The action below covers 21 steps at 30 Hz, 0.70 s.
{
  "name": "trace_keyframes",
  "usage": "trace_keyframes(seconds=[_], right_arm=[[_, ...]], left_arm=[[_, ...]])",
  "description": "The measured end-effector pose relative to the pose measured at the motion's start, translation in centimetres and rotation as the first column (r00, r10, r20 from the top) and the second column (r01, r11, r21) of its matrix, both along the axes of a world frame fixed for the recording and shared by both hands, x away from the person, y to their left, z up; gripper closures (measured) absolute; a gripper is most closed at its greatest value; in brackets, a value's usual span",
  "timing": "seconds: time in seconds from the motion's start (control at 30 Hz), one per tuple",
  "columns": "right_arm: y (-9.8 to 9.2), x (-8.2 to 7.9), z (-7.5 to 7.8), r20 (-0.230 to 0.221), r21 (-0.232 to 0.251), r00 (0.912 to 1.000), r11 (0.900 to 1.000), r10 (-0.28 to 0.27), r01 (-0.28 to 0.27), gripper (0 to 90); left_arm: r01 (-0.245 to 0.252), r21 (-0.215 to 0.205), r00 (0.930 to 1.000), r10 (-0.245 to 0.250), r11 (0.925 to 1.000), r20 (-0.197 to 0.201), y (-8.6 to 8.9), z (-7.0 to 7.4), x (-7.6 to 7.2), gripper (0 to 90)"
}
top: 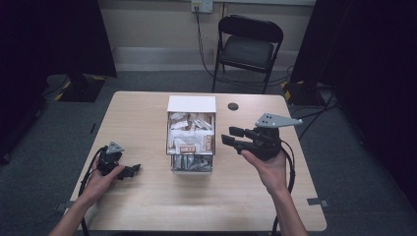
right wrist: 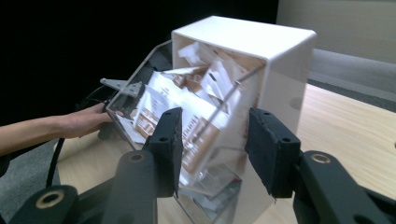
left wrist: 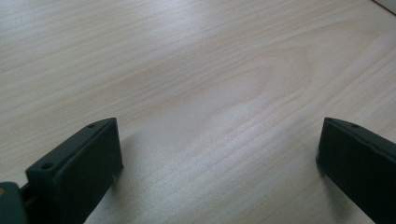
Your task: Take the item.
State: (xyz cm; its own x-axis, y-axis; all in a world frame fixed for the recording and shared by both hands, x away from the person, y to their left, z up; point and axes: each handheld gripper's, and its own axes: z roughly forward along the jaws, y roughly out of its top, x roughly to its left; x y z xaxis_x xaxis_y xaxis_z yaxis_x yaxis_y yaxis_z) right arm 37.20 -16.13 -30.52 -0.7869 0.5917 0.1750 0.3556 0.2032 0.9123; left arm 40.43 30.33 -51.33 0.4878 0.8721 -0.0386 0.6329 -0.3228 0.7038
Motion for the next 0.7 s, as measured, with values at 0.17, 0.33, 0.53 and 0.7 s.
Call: trace_keyframes(seconds=[0.17,0.33,0.53,0.7], right_arm=[[1.3,0.3,0.4,0.005,-0.003,0.9994,0.999,0.035,-0.035,57.0],[2.8,0.8,0.4,0.002,-0.004,0.9974,0.997,0.072,-0.072,58.6],[4.4,1.3,0.2,-0.004,-0.013,0.9941,0.994,0.108,-0.108,59.2],[5.3,1.9,0.1,-0.016,-0.025,0.9922,0.992,0.124,-0.124,59.8]], left_arm=[[0.000,0.000,1.0000,0.000,1.0000,0.000,0.0,0.0,0.0,0.0],[0.000,0.000,1.0000,0.000,1.0000,0.000,0.0,0.0,0.0,0.0],[0.000,0.000,1.0000,0.000,1.0000,0.000,0.0,0.0,0.0,0.0],[0.000,0.000,1.0000,0.000,1.0000,0.000,0.0,0.0,0.0,0.0]])
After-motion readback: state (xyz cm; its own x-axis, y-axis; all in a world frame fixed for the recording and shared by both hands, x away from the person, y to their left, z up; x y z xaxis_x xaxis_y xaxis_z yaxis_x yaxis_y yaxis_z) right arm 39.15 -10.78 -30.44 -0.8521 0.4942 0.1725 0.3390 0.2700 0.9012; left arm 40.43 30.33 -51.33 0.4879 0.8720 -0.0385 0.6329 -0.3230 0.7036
